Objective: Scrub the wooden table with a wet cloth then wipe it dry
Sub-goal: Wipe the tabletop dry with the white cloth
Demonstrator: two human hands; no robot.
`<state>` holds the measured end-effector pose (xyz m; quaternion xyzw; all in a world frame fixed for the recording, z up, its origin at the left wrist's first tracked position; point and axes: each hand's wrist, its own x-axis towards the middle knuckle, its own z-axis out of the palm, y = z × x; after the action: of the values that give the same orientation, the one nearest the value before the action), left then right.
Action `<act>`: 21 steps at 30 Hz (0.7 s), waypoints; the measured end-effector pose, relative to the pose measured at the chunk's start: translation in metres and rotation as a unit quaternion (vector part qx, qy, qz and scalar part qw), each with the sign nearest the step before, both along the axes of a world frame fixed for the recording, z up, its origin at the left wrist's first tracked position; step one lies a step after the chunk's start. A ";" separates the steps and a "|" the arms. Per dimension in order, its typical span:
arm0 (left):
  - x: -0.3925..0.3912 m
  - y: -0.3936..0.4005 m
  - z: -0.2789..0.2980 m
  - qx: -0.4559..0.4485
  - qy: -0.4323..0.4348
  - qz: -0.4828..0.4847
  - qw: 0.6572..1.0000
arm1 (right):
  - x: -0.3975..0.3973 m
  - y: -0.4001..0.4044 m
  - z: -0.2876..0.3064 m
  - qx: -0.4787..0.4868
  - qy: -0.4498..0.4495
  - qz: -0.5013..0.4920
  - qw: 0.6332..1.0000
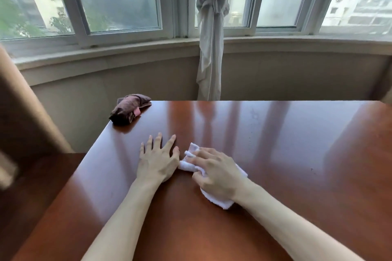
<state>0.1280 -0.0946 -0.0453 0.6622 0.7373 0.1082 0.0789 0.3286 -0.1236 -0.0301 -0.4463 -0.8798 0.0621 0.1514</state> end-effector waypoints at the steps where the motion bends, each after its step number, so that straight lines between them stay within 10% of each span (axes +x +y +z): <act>1: 0.000 0.000 0.000 0.000 0.002 -0.002 1.000 | -0.001 -0.021 0.000 0.007 0.012 0.004 1.000; 21: 0.000 0.002 -0.006 0.025 0.020 0.017 0.999 | -0.027 0.284 0.010 -0.069 -0.035 -0.179 0.981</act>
<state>0.1279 -0.0927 -0.0515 0.6532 0.7470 0.1147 0.0457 0.3016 0.1601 -0.0199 -0.6077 -0.7842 0.0784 0.0979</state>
